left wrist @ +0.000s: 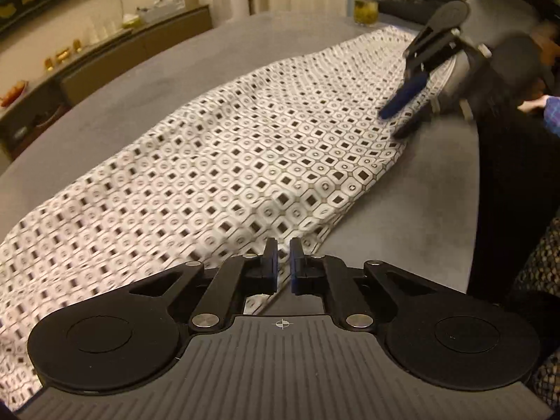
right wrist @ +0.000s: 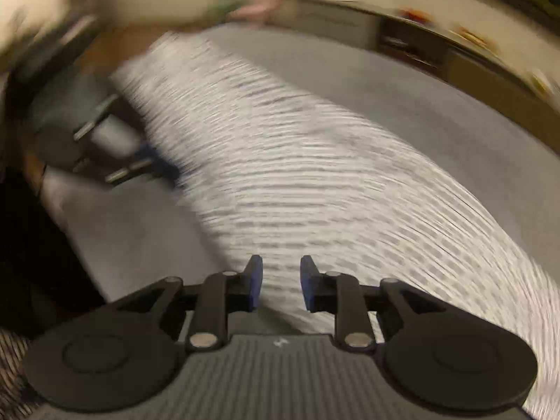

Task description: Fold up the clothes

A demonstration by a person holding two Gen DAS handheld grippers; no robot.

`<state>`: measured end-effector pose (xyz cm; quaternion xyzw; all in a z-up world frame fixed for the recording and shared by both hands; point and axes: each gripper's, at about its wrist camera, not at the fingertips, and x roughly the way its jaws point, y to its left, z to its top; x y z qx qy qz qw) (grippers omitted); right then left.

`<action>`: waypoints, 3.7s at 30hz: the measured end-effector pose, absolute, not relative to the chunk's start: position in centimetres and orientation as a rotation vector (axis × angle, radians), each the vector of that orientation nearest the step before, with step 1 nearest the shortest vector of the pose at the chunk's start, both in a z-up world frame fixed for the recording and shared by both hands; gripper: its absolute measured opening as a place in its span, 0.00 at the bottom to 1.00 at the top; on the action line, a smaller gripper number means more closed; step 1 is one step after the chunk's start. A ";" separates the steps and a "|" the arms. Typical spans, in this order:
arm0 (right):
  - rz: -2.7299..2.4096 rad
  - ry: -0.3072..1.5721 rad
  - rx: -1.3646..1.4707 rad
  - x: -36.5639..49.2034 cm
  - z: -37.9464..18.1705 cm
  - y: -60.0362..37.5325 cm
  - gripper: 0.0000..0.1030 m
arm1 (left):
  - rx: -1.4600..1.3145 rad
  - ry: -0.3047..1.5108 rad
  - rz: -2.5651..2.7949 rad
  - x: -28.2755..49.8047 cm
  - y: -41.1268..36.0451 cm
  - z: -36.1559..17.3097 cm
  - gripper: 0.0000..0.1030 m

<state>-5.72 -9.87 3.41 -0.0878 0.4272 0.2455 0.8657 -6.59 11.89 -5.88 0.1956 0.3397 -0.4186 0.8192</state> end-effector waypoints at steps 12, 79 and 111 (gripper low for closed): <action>-0.150 1.012 0.067 -11.3 -0.4 -34.5 0.23 | 0.128 0.811 -0.414 3.2 15.7 -5.8 0.36; 0.117 0.919 0.026 -7.3 0.5 -28.0 0.38 | 0.305 0.833 -0.423 11.2 -7.7 -6.8 0.38; -0.233 0.699 0.658 -8.5 -1.3 -43.2 0.38 | 0.618 0.624 -0.888 -5.4 -20.5 -8.2 0.39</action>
